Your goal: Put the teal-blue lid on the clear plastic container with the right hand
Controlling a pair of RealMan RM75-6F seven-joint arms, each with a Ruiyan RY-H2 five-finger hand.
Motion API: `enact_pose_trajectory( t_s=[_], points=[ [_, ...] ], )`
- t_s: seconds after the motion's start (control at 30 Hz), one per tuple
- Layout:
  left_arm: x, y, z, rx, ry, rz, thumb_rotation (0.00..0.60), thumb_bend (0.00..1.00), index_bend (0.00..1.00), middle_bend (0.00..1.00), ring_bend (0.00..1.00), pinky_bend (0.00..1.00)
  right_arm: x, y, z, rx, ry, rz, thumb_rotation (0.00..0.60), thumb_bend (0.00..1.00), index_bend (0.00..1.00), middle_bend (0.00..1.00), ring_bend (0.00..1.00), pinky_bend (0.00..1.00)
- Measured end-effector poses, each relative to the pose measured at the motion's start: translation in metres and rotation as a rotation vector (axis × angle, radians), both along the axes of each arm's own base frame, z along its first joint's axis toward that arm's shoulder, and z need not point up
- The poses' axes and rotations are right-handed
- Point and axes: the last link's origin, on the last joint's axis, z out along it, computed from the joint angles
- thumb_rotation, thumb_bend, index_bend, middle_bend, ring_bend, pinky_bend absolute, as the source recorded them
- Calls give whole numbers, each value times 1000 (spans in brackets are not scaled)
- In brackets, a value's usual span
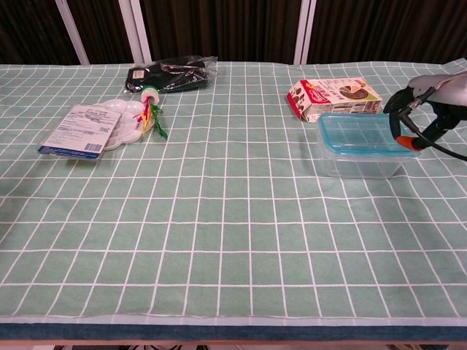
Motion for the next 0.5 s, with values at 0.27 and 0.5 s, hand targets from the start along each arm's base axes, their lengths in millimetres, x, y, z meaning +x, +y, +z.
enact_pose_trajectory(
  t_s=[0.27, 0.5],
  points=[
    [0, 0, 0, 0, 1, 1, 600, 542, 40, 0, 0, 0, -4, 7, -4, 16, -1, 5, 600, 479, 550, 185, 0, 0],
    [0, 0, 0, 0, 1, 1, 600, 542, 40, 0, 0, 0, -5, 10, -9, 33, 5, 6, 600, 479, 551, 185, 0, 0]
  ],
)
